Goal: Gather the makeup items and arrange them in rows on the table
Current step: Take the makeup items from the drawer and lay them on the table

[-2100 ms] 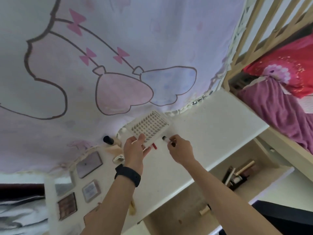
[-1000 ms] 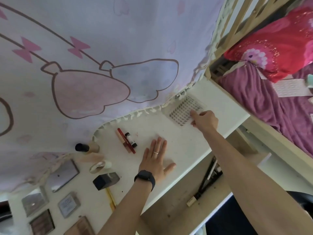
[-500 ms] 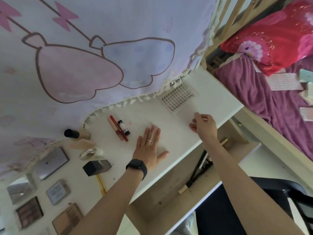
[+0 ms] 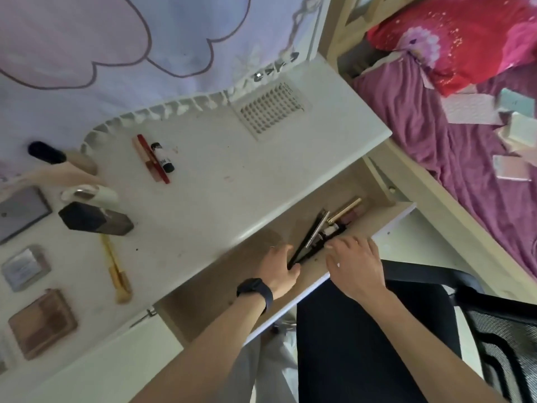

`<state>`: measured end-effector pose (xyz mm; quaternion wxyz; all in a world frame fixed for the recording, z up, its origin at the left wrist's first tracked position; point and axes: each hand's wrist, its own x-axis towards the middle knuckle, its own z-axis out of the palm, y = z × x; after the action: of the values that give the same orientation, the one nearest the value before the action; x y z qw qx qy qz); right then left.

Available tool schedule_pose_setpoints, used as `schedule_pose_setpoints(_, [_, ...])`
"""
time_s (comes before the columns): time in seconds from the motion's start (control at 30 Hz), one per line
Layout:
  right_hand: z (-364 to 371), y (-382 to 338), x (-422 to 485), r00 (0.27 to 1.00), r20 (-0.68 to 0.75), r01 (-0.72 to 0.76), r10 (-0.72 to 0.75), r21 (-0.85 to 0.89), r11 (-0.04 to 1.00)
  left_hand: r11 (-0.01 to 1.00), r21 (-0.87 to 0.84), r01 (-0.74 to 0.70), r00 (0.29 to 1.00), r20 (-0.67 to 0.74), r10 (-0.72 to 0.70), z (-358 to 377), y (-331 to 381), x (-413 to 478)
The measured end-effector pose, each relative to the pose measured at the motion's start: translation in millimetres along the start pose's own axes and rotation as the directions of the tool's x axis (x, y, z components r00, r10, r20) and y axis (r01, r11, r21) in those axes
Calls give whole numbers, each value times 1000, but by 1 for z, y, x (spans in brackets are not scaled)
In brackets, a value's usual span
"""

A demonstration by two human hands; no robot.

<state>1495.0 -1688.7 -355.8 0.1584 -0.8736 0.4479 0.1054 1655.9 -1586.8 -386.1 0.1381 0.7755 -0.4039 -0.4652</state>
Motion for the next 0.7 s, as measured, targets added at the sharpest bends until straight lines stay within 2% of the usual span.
schedule_pose_setpoints(0.17, [-1, 19, 70, 988, 155, 40, -11, -184, 982, 998, -13, 62, 998, -18, -63, 37, 1, 50])
schedule_pose_setpoints(0.33, [0, 30, 114, 924, 378, 77, 60, -339, 938, 994, 47, 95, 992, -92, -91, 58, 2, 69])
schedule_pose_setpoints(0.5, [9, 34, 127, 889, 456, 214, 33, -479, 851, 986, 108, 127, 990, -78, -119, 62, 6, 76])
schedule_pose_setpoints(0.7, [6, 39, 127, 882, 459, 326, -110, -424, 845, 992, 25, 123, 991, -55, -121, 52, 14, 79])
